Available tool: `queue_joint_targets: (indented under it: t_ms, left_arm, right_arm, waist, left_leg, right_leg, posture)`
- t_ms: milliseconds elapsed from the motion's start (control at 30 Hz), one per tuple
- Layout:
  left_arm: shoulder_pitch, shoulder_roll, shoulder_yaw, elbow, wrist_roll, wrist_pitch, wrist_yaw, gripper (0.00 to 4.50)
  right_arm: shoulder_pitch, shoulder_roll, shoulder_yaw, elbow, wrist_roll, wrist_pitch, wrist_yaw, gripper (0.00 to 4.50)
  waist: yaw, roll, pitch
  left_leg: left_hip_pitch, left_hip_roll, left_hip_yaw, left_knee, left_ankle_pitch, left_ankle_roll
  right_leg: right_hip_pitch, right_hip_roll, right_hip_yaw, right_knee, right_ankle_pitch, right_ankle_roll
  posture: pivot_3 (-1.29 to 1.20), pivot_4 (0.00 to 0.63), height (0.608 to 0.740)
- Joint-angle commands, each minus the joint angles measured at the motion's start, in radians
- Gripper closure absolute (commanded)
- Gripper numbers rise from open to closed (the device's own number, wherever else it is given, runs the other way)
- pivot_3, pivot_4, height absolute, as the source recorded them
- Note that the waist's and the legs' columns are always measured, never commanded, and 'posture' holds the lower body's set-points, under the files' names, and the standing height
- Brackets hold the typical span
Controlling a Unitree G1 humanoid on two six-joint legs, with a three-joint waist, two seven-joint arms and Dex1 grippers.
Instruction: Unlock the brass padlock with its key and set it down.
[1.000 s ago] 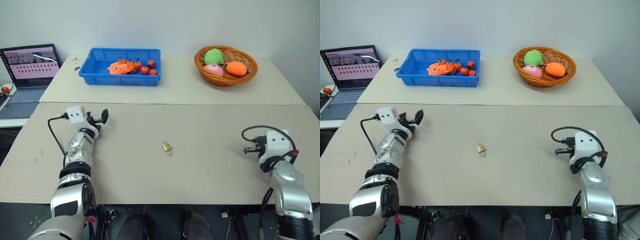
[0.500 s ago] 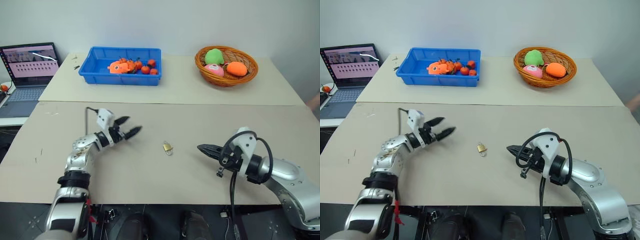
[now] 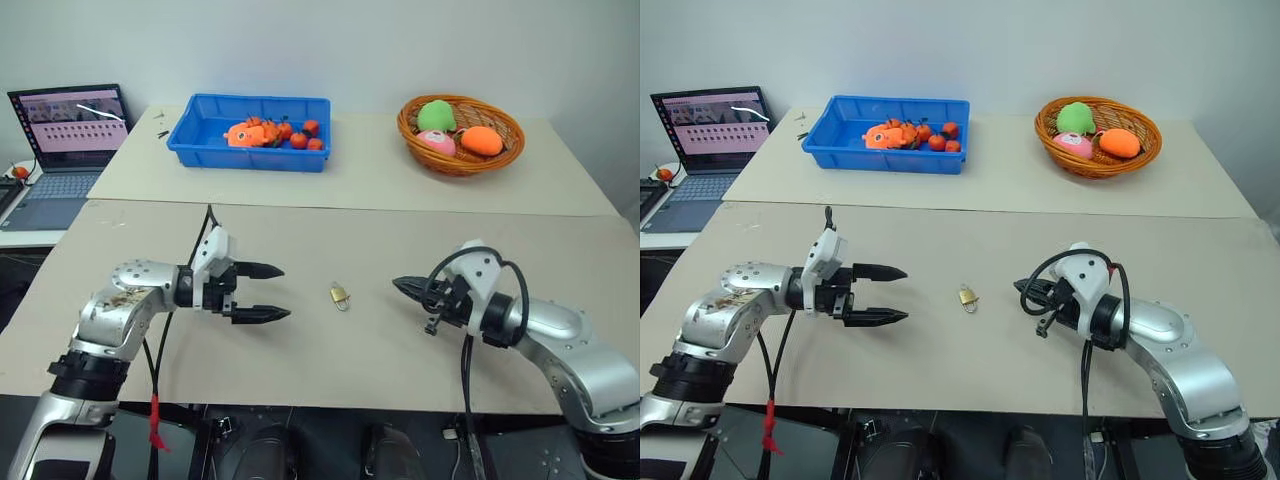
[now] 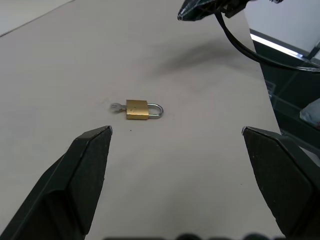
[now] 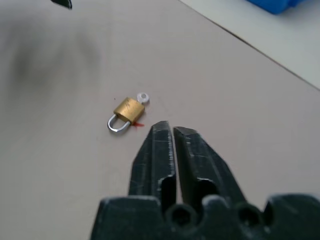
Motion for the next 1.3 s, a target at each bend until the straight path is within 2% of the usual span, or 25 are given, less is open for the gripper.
queue_joint_targets:
  t_ms: [33, 167, 200, 300, 400, 567, 733, 833, 1133, 1300]
  left_arm:
    - [-0.019, -0.013, 0.021, 0.005, 0.01, -0.021, 0.027, 0.0]
    - [-0.03, -0.03, 0.027, 0.027, 0.007, -0.029, 0.033, 0.0]
    - [-0.033, -0.033, 0.026, 0.032, 0.009, -0.032, 0.033, 0.0]
    - [-0.036, -0.035, 0.021, 0.043, 0.017, -0.039, 0.025, 0.0]
    - [-0.046, -0.037, 0.013, 0.06, 0.027, -0.051, 0.012, 0.0]
    - [-0.052, -0.026, 0.005, 0.069, 0.034, -0.059, -0.021, 0.0]
    - [-0.062, 0.002, -0.01, 0.088, 0.072, -0.103, -0.069, 0.0]
    - [-0.087, 0.016, -0.014, 0.12, 0.086, -0.105, -0.091, 0.0]
    - [-0.155, 0.025, -0.025, 0.161, 0.102, -0.091, -0.144, 0.0]
    - [-0.163, 0.028, -0.026, 0.17, 0.108, -0.09, -0.156, 0.0]
  right_arm:
    - [0.023, -0.003, -0.059, -0.014, -0.004, -0.038, -0.008, 2.67]
    - [0.038, -0.006, -0.091, -0.004, 0.021, -0.044, 0.012, 1.27]
    - [0.039, -0.009, -0.09, -0.014, 0.025, -0.048, 0.022, 0.74]
    - [0.034, -0.012, -0.072, -0.034, 0.029, -0.049, 0.04, 0.08]
    - [-0.003, 0.009, 0.004, -0.032, -0.003, -0.04, 0.025, 0.08]
    - [-0.078, 0.082, 0.137, -0.043, -0.089, -0.004, -0.076, 0.08]
    - [-0.168, 0.167, 0.286, -0.067, -0.202, 0.114, -0.22, 0.08]
    - [-0.21, 0.166, 0.394, -0.109, -0.27, 0.154, -0.236, 0.08]
    - [-0.296, 0.237, 0.54, -0.033, -0.429, 0.314, -0.362, 0.08]
    - [-0.297, 0.343, 0.515, -0.013, -0.473, 0.387, -0.447, 0.08]
  waist:
    - [0.0, 0.0, 0.0]
    - [0.0, 0.0, 0.0]
    - [-0.001, 0.0, 0.0]
    - [-0.001, 0.0, 0.0]
    - [-0.003, 0.0, 0.0]
    - [-0.007, 0.0, 0.0]
    - [-0.008, 0.0, 0.0]
    - [-0.008, 0.0, 0.0]
    - [-0.016, 0.0, 0.0]
    - [-0.025, 0.0, 0.0]
  left_leg:
    - [0.0, 0.0, 0.0, 0.0, 0.0, 0.0]
    - [0.001, 0.0, 0.0, 0.001, 0.0, 0.0]
    - [0.001, 0.001, 0.0, 0.001, 0.0, 0.0]
    - [0.001, 0.001, 0.0, 0.0, 0.0, 0.0]
    - [0.001, 0.0, 0.0, 0.0, 0.0, 0.0]
    - [0.001, 0.001, 0.0, 0.001, 0.0, 0.0]
    - [-0.001, 0.0, 0.0, 0.001, 0.0, 0.0]
    - [-0.002, 0.0, 0.0, 0.001, 0.0, 0.0]
    - [-0.004, 0.0, 0.0, 0.001, 0.0, -0.001]
    - [-0.005, 0.0, 0.0, 0.001, 0.0, -0.001]
  right_leg:
    - [0.0, 0.0, 0.0, 0.0, 0.0, 0.0]
    - [0.0, 0.0, 0.0, -0.001, 0.0, 0.0]
    - [0.0, 0.0, 0.0, 0.0, 0.0, 0.0]
    - [0.0, 0.0, 0.0, 0.0, 0.0, 0.0]
    - [0.0, 0.0, 0.0, -0.001, 0.0, 0.0]
    - [-0.001, 0.0, 0.0, 0.0, 0.0, 0.0]
    - [-0.002, 0.0, 0.0, 0.0, 0.0, 0.0]
    - [-0.003, 0.0, 0.0, 0.0, 0.0, 0.0]
    - [-0.004, 0.001, -0.001, 0.001, 0.0, 0.0]
    - [-0.004, 0.001, -0.002, 0.004, 0.0, 0.001]
  posture:
    - [0.0, 0.15, 0.692]
    - [0.0, 0.15, 0.692]
    - [0.0, 0.15, 0.692]
    - [0.0, 0.15, 0.692]
    - [0.0, 0.15, 0.692]
    - [0.0, 0.15, 0.692]
    - [0.0, 0.15, 0.692]
    - [0.0, 0.15, 0.692]
    - [0.0, 0.15, 0.692]
    - [0.0, 0.15, 0.692]
